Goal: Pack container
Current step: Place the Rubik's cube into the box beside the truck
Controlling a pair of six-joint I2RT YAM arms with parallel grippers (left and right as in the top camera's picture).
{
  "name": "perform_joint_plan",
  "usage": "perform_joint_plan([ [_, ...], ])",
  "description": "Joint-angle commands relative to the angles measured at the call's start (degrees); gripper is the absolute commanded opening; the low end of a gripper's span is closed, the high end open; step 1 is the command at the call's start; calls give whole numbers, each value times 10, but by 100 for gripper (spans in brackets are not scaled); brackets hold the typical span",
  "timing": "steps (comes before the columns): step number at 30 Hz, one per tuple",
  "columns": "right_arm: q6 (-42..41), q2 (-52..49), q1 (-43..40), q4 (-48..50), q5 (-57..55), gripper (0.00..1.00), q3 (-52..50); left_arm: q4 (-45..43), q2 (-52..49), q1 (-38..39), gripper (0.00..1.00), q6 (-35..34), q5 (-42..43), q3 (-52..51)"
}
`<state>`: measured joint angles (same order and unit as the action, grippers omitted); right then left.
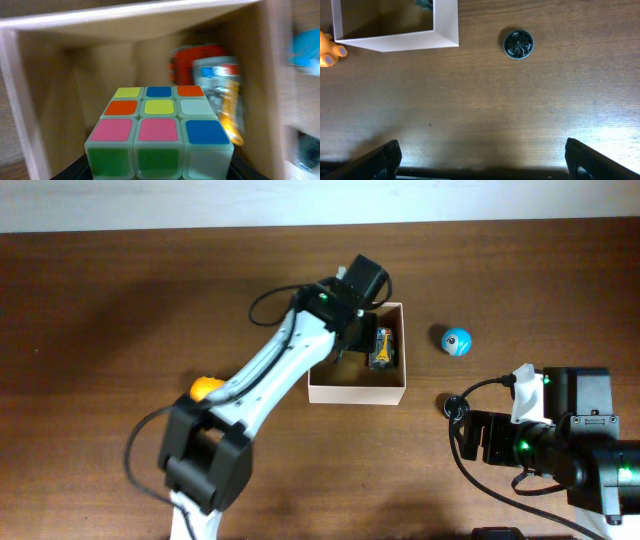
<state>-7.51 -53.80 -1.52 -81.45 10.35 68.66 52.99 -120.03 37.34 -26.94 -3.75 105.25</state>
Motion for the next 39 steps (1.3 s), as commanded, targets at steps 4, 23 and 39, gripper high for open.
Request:
perform_joint_plan([
  [4,2,2,-3,0,-5,99,1,-7,-47,-7,49,-26,-91,-3],
  [23,3,2,-3,2,-7,99,-30,-4,-5,-7,87,-26,-117,20],
  [39,2,2,-3,13,-7,99,-30,-41,-3,39,7,-26,-80,-28],
])
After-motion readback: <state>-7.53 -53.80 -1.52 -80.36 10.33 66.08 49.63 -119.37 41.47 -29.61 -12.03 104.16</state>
